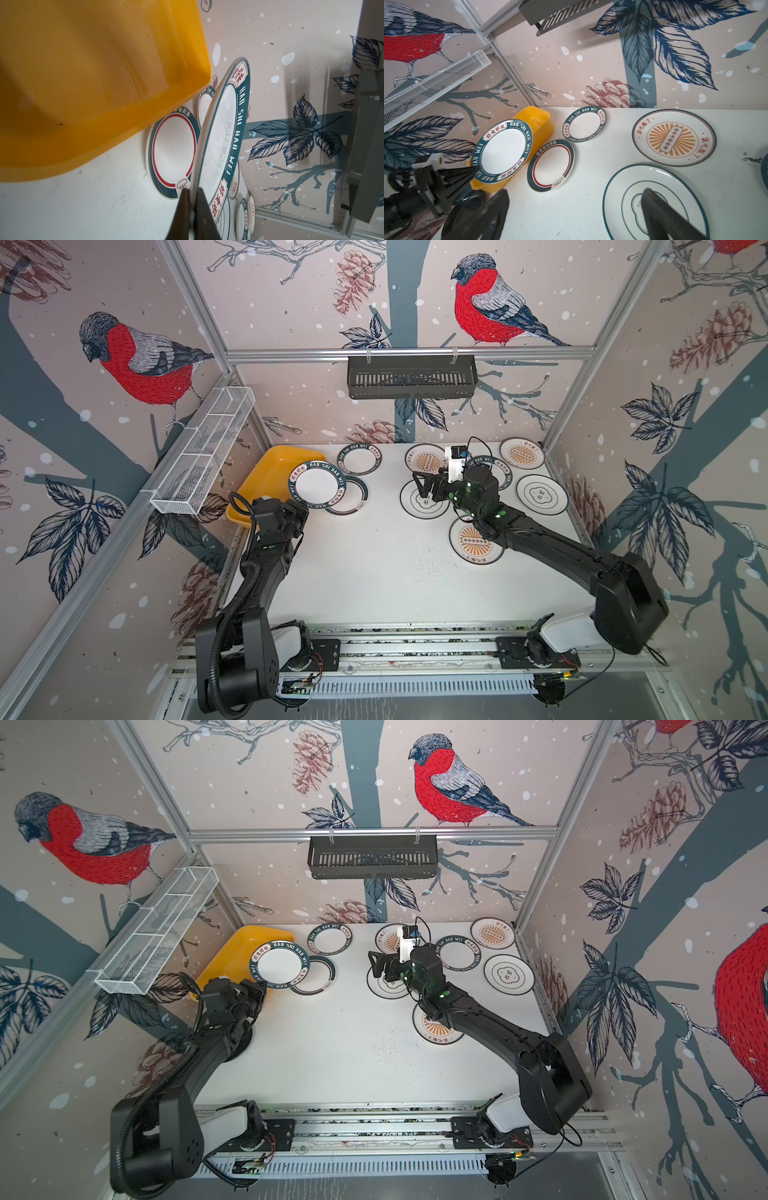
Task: Place the plates into the plastic bin on the countertop
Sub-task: 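Lift the plate with the left gripper and carry it into the yellow bin, then lower the plate into the yellow bin and open the left gripper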
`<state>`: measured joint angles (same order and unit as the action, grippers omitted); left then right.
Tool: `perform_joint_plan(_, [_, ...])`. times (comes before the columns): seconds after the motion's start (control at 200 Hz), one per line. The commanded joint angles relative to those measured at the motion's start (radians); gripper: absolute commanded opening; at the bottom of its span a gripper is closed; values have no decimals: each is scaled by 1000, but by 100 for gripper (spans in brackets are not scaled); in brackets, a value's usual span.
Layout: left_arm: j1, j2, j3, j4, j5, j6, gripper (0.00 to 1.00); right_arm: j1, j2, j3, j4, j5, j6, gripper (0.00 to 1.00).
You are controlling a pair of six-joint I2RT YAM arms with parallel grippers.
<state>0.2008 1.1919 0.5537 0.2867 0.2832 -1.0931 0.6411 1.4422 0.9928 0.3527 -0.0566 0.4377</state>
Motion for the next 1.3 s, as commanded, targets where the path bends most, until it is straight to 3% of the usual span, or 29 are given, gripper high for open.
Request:
perform_joint_plan(0.0, [32, 38, -6, 188, 48, -33, 0, 8, -5, -2, 75, -44, -15, 99])
perform_joint_plan(0.38, [209, 133, -64, 359, 99, -110, 0, 44, 20, 4, 91, -49, 31, 99])
perform_joint_plan(0.555, [273, 259, -8, 389, 162, -115, 0, 53, 21, 9, 80, -27, 39, 100])
perform_joint_plan(0.911, [286, 524, 208, 341, 231, -101, 0, 84, -20, -18, 63, 59, 39, 99])
perform_joint_plan(1.296, [288, 664, 402, 167, 187, -41, 0, 98, -75, -67, 46, 142, 52, 99])
